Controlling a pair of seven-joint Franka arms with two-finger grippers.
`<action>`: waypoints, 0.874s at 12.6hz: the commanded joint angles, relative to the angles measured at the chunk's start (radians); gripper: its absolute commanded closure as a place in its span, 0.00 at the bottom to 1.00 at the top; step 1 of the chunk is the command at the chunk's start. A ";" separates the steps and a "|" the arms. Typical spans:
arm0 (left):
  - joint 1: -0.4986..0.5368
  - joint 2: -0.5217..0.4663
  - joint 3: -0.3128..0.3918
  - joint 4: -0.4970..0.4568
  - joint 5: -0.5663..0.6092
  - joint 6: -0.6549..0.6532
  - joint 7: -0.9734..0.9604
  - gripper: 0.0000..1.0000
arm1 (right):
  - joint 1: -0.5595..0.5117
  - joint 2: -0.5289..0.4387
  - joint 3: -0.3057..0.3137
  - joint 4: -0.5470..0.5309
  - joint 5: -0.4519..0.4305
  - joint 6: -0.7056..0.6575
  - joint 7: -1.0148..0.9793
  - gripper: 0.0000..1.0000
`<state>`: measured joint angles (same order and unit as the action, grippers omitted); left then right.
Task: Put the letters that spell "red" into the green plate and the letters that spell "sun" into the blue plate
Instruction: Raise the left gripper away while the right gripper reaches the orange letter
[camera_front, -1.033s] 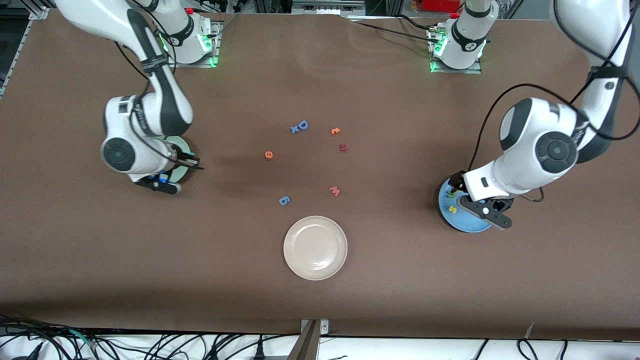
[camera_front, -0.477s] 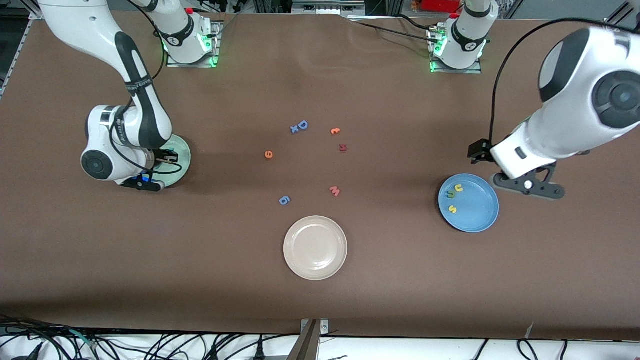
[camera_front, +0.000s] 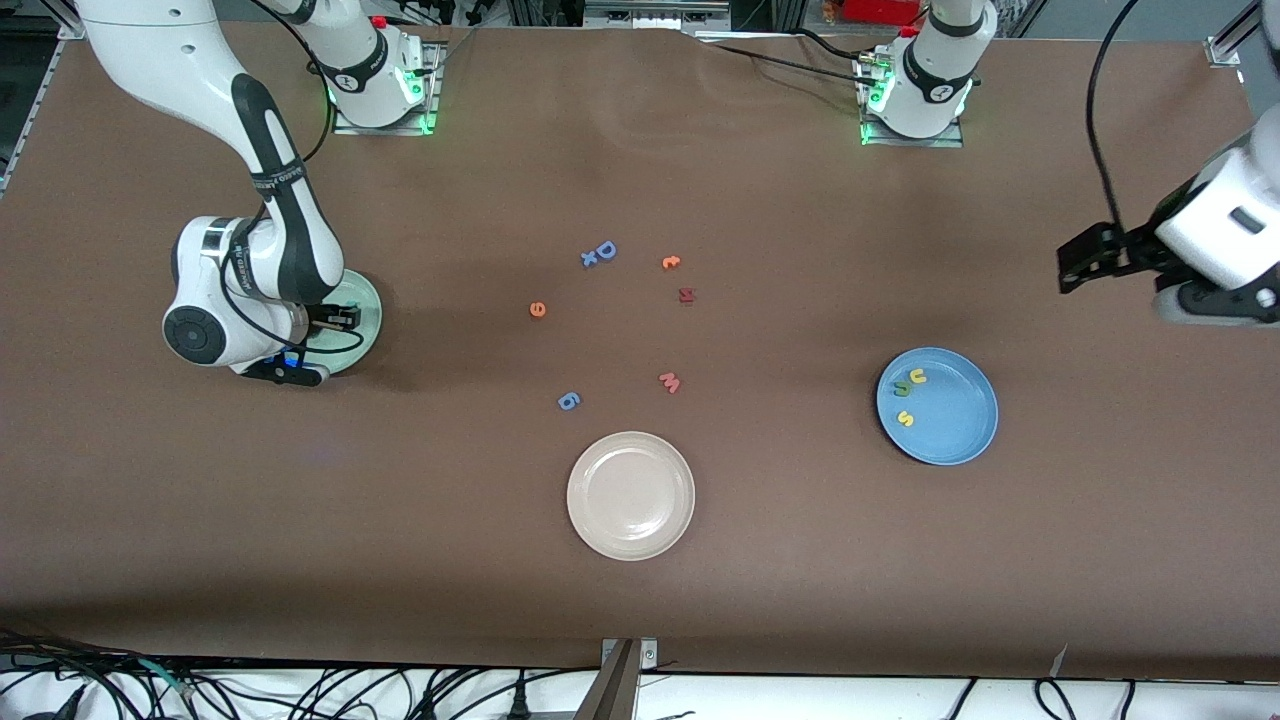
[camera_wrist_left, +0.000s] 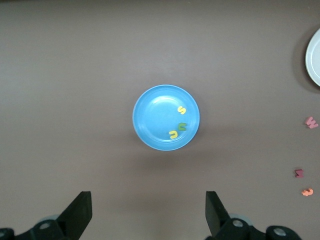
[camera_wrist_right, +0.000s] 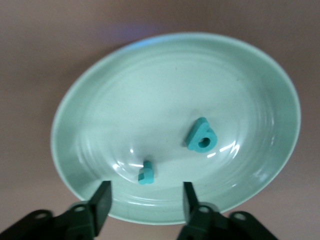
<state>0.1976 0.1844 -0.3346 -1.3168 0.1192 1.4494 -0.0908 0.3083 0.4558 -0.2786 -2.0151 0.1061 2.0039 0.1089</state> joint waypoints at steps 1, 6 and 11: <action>-0.157 -0.042 0.188 -0.048 -0.047 0.076 0.000 0.00 | 0.008 -0.072 0.057 0.006 0.053 -0.027 0.090 0.21; -0.185 -0.232 0.238 -0.352 -0.127 0.228 0.008 0.00 | 0.008 -0.088 0.300 0.059 0.081 0.018 0.475 0.23; -0.204 -0.230 0.241 -0.337 -0.127 0.122 0.008 0.00 | 0.066 -0.020 0.389 0.056 0.081 0.147 0.551 0.21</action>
<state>0.0116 -0.0266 -0.1134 -1.6368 0.0179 1.5958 -0.0914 0.3486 0.4016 0.1050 -1.9636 0.1755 2.1139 0.6524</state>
